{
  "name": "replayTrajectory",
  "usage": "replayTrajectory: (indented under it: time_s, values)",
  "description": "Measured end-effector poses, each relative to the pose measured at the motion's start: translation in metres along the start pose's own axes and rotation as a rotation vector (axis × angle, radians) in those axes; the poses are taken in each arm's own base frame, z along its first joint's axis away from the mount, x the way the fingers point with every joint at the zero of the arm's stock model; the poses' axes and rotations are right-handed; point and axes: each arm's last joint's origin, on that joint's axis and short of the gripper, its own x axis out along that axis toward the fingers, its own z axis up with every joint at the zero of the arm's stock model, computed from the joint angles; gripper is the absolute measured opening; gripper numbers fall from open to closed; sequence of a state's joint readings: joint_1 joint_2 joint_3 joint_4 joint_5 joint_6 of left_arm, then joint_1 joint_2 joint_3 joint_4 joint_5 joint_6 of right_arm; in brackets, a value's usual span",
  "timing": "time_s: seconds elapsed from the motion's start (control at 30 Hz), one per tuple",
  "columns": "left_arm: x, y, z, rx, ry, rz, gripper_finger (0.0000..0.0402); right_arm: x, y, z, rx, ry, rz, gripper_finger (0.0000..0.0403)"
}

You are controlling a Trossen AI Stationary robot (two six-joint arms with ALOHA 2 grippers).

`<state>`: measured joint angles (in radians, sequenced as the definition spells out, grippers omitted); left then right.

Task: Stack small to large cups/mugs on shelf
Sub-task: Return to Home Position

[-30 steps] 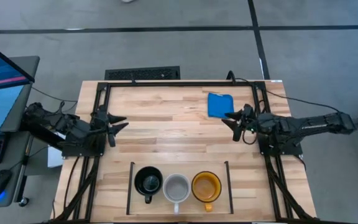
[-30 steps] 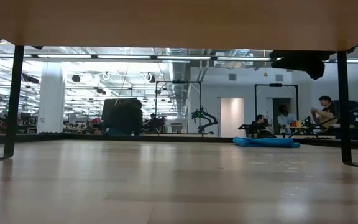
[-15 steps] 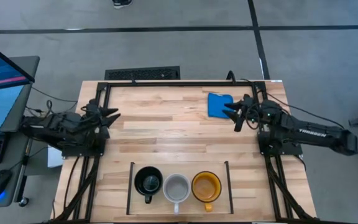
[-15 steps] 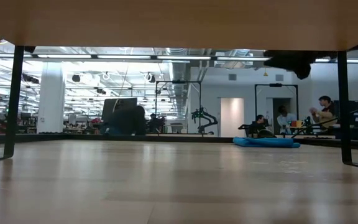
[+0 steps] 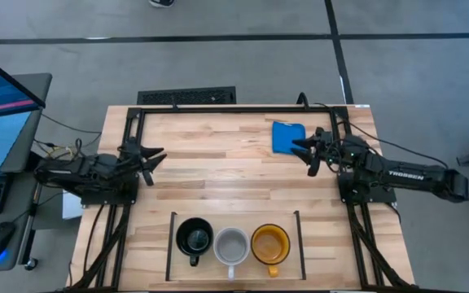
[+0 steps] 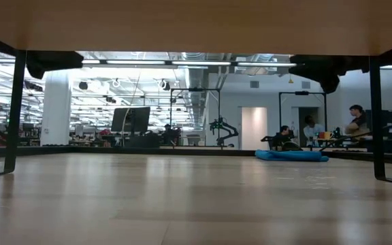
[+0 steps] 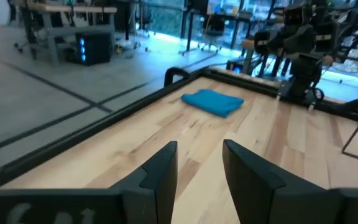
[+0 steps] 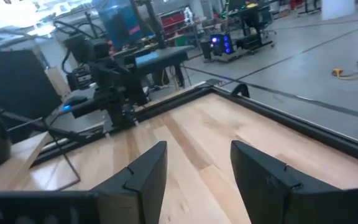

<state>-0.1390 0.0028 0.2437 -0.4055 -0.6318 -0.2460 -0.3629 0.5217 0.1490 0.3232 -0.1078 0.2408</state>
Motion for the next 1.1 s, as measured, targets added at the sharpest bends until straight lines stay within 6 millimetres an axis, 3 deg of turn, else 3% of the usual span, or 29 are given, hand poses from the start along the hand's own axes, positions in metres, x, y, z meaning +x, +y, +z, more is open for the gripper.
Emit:
replayTrajectory:
  time_s: [0.4,1.1]
  values:
    - [0.016,-0.008,-0.026,-0.010,-0.058,-0.100,0.0119,-0.005,0.003,-0.028,-0.002,-0.074,0.092,0.0201]
    - [0.027,-0.005,-0.030,-0.035,-0.173,-0.221,0.0119,-0.006,0.007,-0.027,-0.015,-0.081,0.140,0.0201]
